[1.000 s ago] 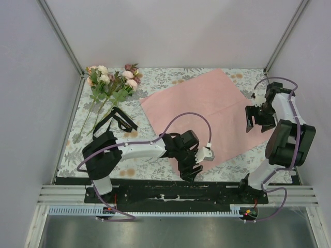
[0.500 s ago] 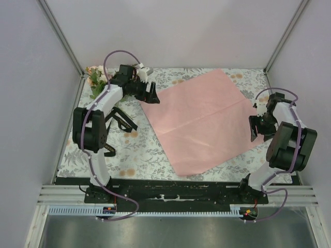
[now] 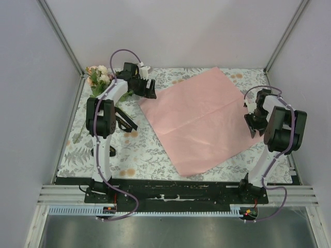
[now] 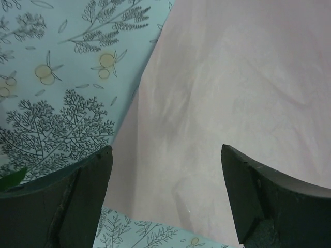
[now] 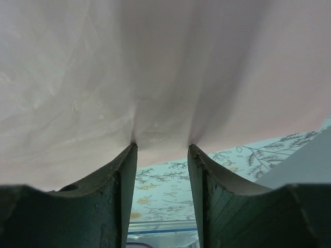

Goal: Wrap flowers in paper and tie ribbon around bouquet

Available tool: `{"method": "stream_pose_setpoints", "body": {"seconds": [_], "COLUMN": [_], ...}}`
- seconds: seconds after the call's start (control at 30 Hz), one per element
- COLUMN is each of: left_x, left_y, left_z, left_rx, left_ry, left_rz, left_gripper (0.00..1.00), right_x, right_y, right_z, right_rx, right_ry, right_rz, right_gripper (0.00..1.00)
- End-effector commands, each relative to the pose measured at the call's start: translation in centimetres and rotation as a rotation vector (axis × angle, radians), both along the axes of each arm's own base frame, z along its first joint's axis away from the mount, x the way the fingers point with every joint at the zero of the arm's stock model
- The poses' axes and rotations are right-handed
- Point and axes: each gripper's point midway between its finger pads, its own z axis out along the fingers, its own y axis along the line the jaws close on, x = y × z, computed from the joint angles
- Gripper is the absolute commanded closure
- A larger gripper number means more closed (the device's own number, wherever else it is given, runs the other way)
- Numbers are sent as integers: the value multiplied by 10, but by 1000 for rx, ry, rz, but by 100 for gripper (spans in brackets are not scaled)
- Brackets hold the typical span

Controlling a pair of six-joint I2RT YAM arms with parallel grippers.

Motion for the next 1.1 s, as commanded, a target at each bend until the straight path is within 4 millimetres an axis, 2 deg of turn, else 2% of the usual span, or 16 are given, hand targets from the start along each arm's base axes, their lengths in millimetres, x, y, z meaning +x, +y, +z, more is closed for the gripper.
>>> {"method": "stream_pose_setpoints", "body": {"seconds": [0.0,0.13,0.27,0.33,0.4,0.53,0.67,0.77,0.87,0.93,0.97,1.0,1.07], "left_x": [30,41,29,17,7,-27,-67,-91,-108,-108,-105,-100,-87], "left_y": [-9,-22,-24,-20,-12,7,30,41,46,52,55,58,57], "left_z": [21,5,-23,-32,-31,-31,-31,-31,-30,-29,-26,-21,1], "left_rx": [7,6,3,20,46,126,168,190,204,227,229,221,162], "left_ry": [-146,-110,10,43,50,73,111,121,119,105,96,87,58], "left_rz": [-58,-53,-47,-54,-42,-52,-55,-58,-62,-43,-34,-21,-5], "left_gripper": [9,9,11,14,19,36,52,58,58,57,55,48,35], "right_x": [42,56,71,76,82,89,78,62,48,39,34,32,26], "right_y": [-16,-14,-9,-1,9,24,42,56,67,87,92,96,104], "right_z": [-5,-9,-9,-10,-12,-11,-6,-8,-8,-8,-9,-8,-7], "right_rx": [-104,-127,-163,-163,-167,-198,-158,-137,-111,-83,-72,-64,-23], "right_ry": [-69,-63,-70,-74,-79,-89,-85,-71,-58,-50,-43,-40,-27], "right_rz": [71,112,178,217,260,330,367,399,412,441,442,437,408], "right_gripper": [50,54,54,54,54,54,54,54,54,53,53,52,51]}}
